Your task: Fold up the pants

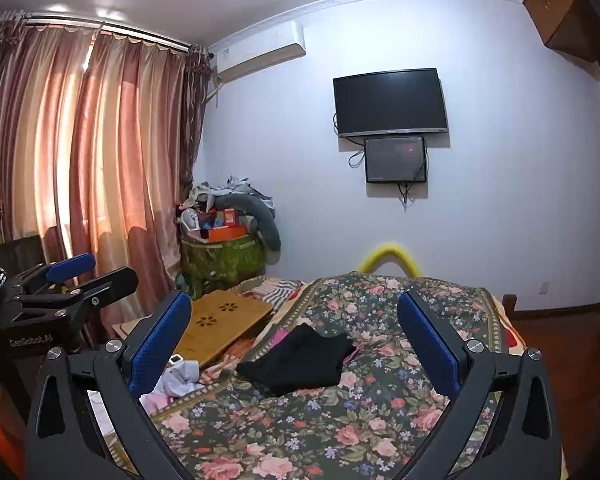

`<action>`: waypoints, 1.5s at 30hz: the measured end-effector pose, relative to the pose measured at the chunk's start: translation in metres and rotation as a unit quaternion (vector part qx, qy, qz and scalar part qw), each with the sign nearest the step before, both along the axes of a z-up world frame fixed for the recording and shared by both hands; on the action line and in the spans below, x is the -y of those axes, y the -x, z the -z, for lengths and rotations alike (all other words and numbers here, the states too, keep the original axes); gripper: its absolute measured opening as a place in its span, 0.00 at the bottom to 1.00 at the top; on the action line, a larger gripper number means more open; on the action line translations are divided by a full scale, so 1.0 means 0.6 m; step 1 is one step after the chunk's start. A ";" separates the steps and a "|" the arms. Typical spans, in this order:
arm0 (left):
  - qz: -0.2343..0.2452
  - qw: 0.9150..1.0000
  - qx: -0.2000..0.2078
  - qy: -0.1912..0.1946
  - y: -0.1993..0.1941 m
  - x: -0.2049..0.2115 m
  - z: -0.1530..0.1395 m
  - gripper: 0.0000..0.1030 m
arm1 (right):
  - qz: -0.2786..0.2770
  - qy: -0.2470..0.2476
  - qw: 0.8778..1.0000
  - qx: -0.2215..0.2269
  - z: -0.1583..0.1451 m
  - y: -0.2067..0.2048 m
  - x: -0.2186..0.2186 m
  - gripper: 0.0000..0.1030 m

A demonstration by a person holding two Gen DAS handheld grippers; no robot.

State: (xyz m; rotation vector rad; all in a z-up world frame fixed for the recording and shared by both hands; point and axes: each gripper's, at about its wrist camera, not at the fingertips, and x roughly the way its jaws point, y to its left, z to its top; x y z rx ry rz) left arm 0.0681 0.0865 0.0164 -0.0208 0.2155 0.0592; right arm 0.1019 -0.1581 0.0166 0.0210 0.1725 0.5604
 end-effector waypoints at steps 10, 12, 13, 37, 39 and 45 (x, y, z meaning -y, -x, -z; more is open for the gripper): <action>-0.002 1.000 -0.004 0.001 -0.004 0.004 0.003 1.00 | 0.003 -0.002 1.000 0.000 0.001 0.002 0.006 0.99; 0.000 1.000 -0.006 0.002 -0.006 0.004 0.004 1.00 | 0.006 -0.003 1.000 -0.003 0.002 0.001 0.009 0.99; 0.001 1.000 -0.006 0.002 -0.006 0.006 0.005 1.00 | 0.006 -0.003 1.000 -0.004 0.002 0.001 0.010 0.99; 0.012 1.000 -0.014 0.003 -0.019 0.009 0.018 1.00 | 0.011 -0.008 1.000 -0.016 0.004 0.000 0.018 0.99; 0.016 1.000 -0.014 0.004 -0.021 0.010 0.019 1.00 | 0.012 -0.009 1.000 -0.016 0.005 0.001 0.018 0.99; 0.026 0.999 -0.017 0.007 -0.024 0.012 0.019 1.00 | 0.014 -0.011 1.000 -0.019 0.004 0.001 0.018 0.99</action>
